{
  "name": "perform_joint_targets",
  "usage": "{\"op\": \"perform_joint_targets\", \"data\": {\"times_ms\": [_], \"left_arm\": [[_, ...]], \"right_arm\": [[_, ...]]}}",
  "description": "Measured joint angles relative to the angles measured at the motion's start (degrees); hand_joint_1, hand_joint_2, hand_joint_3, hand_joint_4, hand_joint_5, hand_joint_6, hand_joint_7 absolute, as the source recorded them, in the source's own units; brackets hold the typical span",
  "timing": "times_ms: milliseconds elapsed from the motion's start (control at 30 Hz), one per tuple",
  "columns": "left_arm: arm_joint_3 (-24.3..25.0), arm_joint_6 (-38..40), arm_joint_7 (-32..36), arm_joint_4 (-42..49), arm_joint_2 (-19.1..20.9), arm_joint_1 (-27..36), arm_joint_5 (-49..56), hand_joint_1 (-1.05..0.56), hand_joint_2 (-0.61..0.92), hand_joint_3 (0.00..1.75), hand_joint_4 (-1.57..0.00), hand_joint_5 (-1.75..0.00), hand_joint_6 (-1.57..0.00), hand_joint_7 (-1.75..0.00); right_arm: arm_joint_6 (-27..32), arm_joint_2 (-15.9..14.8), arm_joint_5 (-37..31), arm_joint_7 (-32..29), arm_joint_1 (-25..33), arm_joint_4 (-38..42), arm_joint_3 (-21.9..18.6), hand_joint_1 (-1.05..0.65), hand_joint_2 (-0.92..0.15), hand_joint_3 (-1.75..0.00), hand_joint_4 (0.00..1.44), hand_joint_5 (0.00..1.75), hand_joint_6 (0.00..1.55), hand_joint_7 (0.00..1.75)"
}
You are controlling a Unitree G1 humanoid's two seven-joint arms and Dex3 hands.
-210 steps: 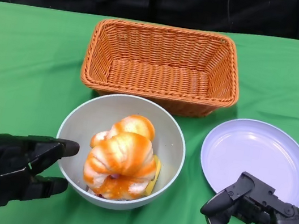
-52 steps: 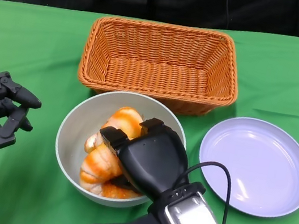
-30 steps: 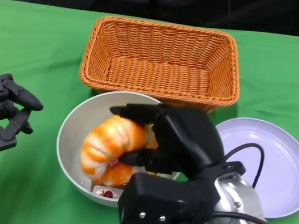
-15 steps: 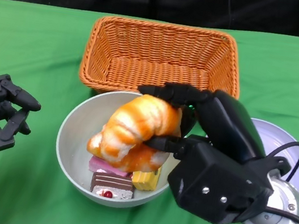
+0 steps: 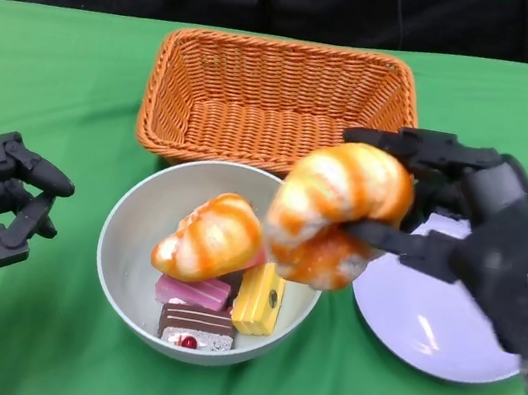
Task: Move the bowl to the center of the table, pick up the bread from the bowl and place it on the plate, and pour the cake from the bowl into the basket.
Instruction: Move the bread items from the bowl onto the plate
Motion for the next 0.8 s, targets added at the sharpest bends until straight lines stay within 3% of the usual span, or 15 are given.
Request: {"op": "perform_joint_targets", "data": {"times_ms": [100,200,267,400,633,800], "left_arm": [[0.16,-0.14,0.01,0.55,0.23,-0.01,-0.06,-0.08,0.69,0.77,-0.81,-1.44,-0.81,-1.12],[0.16,-0.22,0.01,0.92,0.31,-0.08,-0.04,-0.07,0.70,0.77,-0.81,-1.44,-0.81,-1.12],[0.14,-0.55,0.01,1.52,0.32,-0.25,-0.04,-0.07,0.70,0.77,-0.81,-1.44,-0.81,-1.12],[0.14,-1.26,0.01,2.29,0.33,-0.38,-0.04,-0.07,0.71,0.76,-0.81,-1.44,-0.81,-1.13],[0.17,-1.42,0.01,2.72,0.39,-0.60,-0.10,-0.05,0.72,0.76,-0.80,-1.43,-0.81,-1.12],[0.07,-1.72,0.01,3.19,0.39,-1.27,-0.08,-0.05,0.72,0.75,-0.79,-1.44,-0.81,-1.12]], "right_arm": [[0.51,-2.69,2.23,-0.01,1.59,0.00,-4.70,-0.17,-0.92,-0.13,0.74,1.44,1.21,0.18],[0.51,-5.50,2.17,-0.25,4.29,0.48,-6.50,-0.16,-0.91,-0.12,0.71,1.49,0.87,0.81],[0.55,-6.89,2.00,-0.48,5.39,1.20,-6.99,-0.15,-0.91,-0.11,0.70,1.50,0.79,0.95],[0.69,-7.89,2.08,-1.06,5.78,1.85,-7.09,-0.15,-0.92,-0.09,0.70,1.51,0.76,1.00],[2.22,-12.22,0.68,-0.78,7.13,9.34,-4.69,-0.16,-0.92,-0.13,0.69,1.32,0.76,0.85],[4.59,-14.34,-0.76,-0.33,6.41,14.16,-1.77,-0.15,-0.92,-0.12,0.75,1.33,0.79,0.81]]}}
